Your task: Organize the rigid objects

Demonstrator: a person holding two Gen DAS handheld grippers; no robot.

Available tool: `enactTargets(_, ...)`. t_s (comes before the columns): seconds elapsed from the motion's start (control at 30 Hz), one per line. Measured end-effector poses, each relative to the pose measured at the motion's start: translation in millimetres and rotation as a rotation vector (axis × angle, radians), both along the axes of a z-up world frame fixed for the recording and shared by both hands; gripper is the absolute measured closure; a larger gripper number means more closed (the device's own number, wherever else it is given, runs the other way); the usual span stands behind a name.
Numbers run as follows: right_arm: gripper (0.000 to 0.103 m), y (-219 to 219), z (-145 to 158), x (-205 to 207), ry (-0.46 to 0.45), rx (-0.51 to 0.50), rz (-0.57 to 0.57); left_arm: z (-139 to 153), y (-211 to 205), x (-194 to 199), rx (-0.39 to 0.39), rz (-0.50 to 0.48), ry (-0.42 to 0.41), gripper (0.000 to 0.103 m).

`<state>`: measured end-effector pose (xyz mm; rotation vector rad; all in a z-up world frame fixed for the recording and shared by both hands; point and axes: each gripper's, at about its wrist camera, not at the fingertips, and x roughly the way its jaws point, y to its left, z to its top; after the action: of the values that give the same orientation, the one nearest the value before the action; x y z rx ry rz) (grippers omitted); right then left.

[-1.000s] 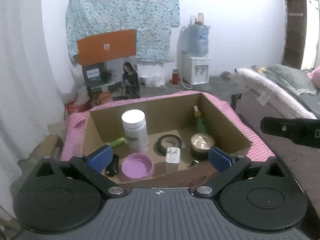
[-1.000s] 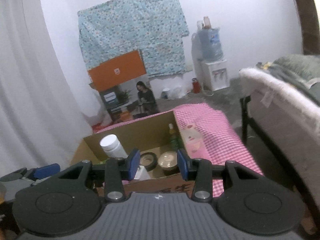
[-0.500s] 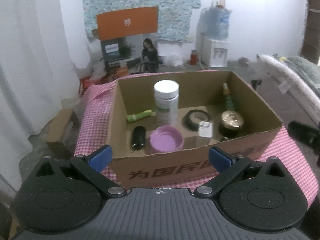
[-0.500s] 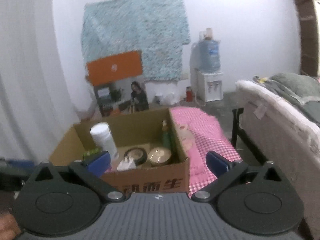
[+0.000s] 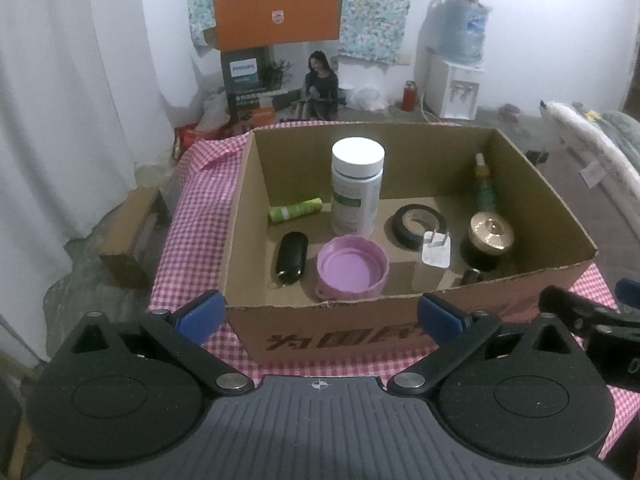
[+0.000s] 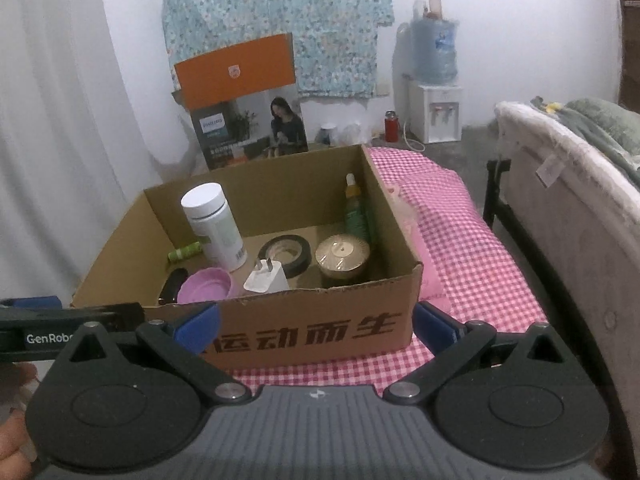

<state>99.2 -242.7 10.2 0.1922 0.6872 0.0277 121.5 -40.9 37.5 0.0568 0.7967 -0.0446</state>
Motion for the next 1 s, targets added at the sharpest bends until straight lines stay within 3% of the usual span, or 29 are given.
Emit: enactTargets(1.0,0.000,4,0,12,0.018,-0.067,0.003,3,-4,3,0.025,0.002,-0.013,0.000)
